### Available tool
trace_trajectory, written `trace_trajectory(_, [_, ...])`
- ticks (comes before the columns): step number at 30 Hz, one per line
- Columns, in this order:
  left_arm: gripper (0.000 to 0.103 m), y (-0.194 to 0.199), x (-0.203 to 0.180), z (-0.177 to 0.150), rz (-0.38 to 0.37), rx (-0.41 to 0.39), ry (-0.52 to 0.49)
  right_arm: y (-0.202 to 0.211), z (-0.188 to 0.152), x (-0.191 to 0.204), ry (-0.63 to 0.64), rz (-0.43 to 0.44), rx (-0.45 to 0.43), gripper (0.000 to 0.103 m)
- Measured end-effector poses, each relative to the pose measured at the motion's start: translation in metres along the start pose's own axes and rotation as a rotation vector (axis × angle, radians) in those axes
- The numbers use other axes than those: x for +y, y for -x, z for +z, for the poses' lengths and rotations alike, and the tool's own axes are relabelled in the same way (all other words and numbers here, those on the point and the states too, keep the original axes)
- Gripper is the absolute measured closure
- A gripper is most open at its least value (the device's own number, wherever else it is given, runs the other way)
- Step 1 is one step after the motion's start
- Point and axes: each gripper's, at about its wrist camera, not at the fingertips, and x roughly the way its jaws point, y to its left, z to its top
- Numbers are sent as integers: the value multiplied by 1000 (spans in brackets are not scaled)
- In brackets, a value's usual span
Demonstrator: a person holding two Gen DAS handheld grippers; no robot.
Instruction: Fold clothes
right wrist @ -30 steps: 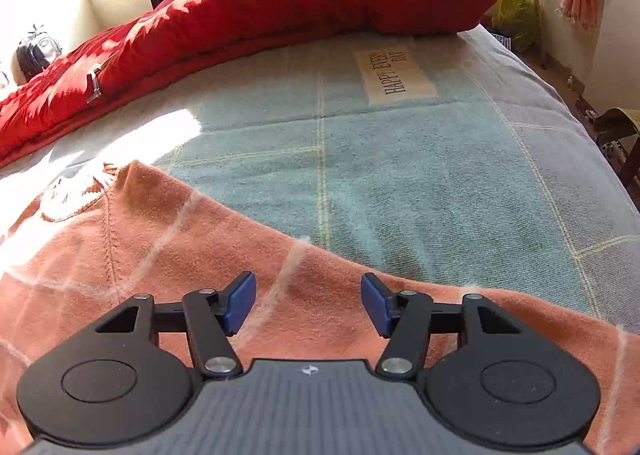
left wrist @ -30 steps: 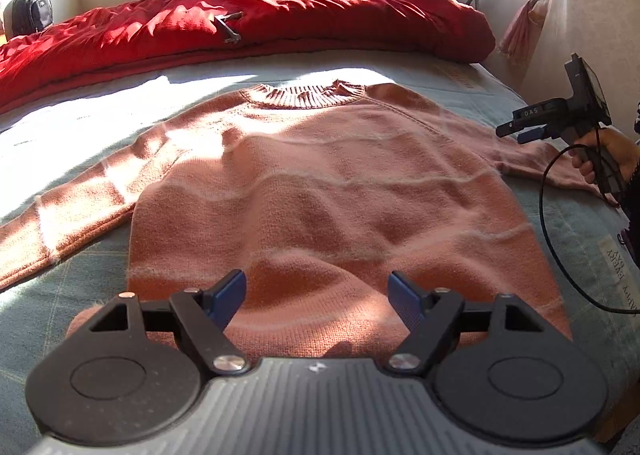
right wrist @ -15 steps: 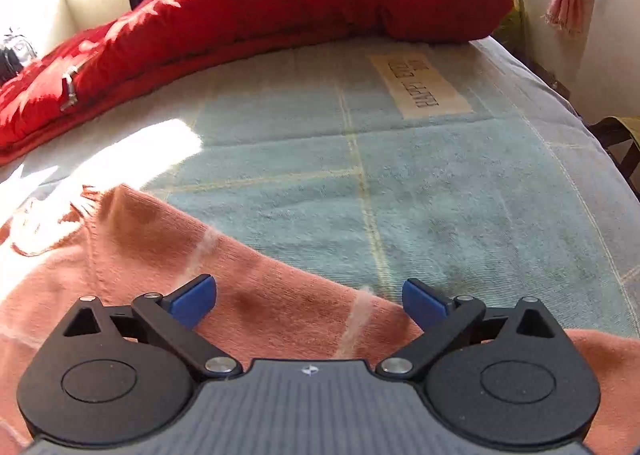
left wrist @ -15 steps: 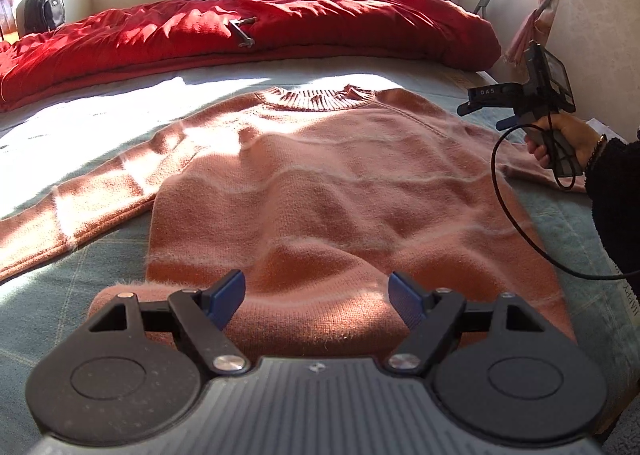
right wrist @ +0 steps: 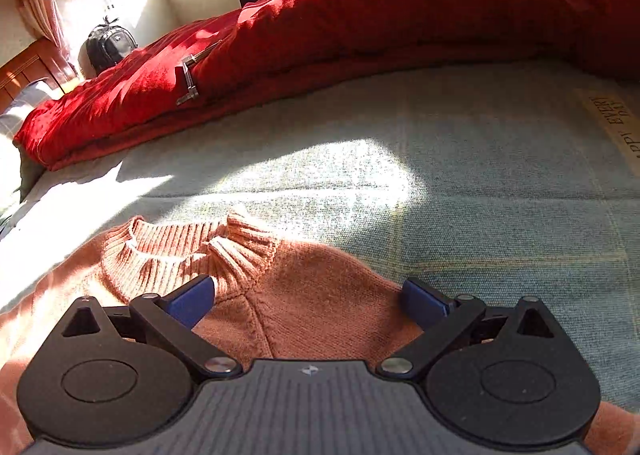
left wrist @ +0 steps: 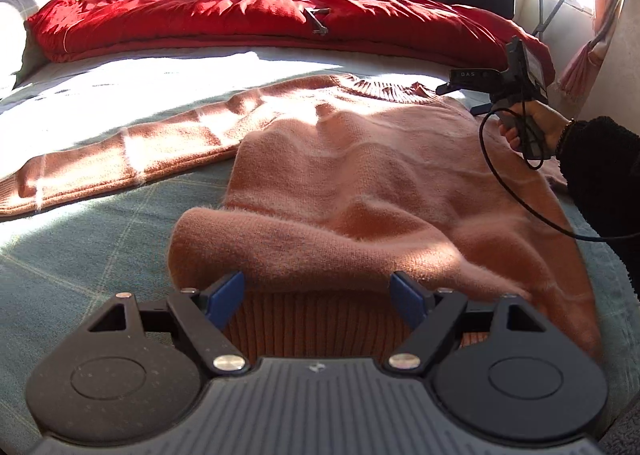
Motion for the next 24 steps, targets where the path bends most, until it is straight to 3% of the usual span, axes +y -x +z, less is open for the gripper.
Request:
trace_trajectory(4, [23, 1, 16, -2, 12, 5, 24, 5, 8, 1, -40, -66, 2, 0])
trace_trajectory(11, [22, -5, 29, 14, -43, -39, -13, 116, -36, -4, -57, 6, -84, 0])
trace_trajectory(14, [22, -15, 28, 23, -105, -55, -49, 162, -60, -32, -106, -25, -118, 0])
trace_trajectory(18, [22, -28, 24, 30, -176, -54, -91, 212, -88, -92, -278, -147, -171, 0])
trace_trajectory(22, [22, -34, 21, 30, -219, -41, -136, 229, -120, -153, -505, -71, -223, 0])
trace_trajectory(24, [22, -34, 21, 31, -219, -36, -144, 222, -132, -172, -559, -99, -223, 0])
